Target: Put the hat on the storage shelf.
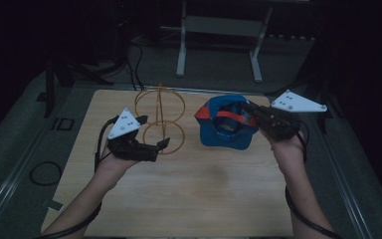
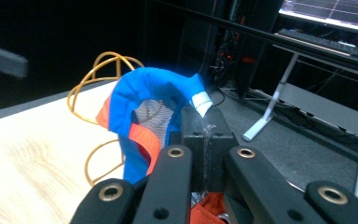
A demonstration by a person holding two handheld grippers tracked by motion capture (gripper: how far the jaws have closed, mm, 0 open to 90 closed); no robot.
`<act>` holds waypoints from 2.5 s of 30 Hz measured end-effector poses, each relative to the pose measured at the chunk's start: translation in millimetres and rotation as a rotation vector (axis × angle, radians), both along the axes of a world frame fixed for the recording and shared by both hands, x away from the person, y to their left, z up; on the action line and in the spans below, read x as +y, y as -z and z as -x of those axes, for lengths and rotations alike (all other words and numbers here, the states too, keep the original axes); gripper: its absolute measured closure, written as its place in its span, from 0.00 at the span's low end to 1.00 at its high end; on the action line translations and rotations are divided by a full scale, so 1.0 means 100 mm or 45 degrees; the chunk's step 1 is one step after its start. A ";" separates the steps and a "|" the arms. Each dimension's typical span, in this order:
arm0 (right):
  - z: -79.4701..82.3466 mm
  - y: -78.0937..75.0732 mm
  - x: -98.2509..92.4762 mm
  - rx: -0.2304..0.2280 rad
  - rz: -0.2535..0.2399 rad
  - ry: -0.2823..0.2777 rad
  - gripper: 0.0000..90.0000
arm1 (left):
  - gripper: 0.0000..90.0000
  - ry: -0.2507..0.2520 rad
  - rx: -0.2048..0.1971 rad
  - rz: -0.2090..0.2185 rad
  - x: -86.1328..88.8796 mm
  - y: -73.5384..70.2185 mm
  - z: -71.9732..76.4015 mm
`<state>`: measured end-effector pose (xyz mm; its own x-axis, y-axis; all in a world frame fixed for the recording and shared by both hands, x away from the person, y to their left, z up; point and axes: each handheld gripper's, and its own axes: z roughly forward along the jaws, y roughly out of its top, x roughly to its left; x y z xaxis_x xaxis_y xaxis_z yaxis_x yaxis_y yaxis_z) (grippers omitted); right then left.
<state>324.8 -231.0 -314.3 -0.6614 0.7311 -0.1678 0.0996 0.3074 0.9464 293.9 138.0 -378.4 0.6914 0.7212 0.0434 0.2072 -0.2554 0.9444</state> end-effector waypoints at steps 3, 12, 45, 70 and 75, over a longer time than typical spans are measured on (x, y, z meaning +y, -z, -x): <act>0.03 0.00 0.01 -0.009 0.001 -0.007 1.00 | 0.06 0.029 -0.018 -0.014 -0.14 -0.12 -0.09; 0.09 0.04 0.06 -0.012 0.006 -0.051 1.00 | 0.08 0.101 -0.020 -0.042 -0.48 -0.34 -0.30; 0.18 0.14 0.30 0.001 0.028 -0.148 1.00 | 0.80 0.134 0.055 -0.303 -1.31 -0.33 -0.61; 0.39 0.25 0.16 0.032 -0.084 -0.209 0.84 | 1.00 0.133 -0.147 -0.330 -1.32 -0.53 -0.41; 0.50 0.25 0.07 0.015 -0.130 -0.271 0.76 | 1.00 0.170 -0.209 -0.327 -1.22 -0.55 -0.37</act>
<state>274.9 -223.7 -339.7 -0.8038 0.5877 -0.0916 0.0539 0.2254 0.9728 330.5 15.6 -323.1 0.7478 0.5758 0.3305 0.0062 -0.5039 0.8637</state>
